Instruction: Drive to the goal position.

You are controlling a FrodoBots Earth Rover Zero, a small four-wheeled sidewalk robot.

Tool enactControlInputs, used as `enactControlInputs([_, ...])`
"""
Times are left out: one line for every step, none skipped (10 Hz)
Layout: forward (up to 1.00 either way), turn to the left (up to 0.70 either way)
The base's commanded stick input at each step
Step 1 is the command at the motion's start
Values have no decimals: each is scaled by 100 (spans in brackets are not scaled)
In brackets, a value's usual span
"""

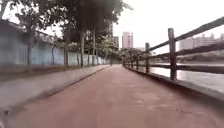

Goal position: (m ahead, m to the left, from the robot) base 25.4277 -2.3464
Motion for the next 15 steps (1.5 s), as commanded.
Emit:
enactControlInputs([95, 0])
enactControlInputs([96, 0])
enactControlInputs([96, 0])
enactControlInputs([96, 0])
enactControlInputs([96, 0])
enactControlInputs([96, 0])
enactControlInputs([96, 0])
enactControlInputs([95, 0])
enactControlInputs([95, 0])
enactControlInputs([96, 0])
enactControlInputs([95, 0])
enactControlInputs([95, 0])
enactControlInputs([95, 0])
enactControlInputs([96, 0])
enactControlInputs([95, 0])
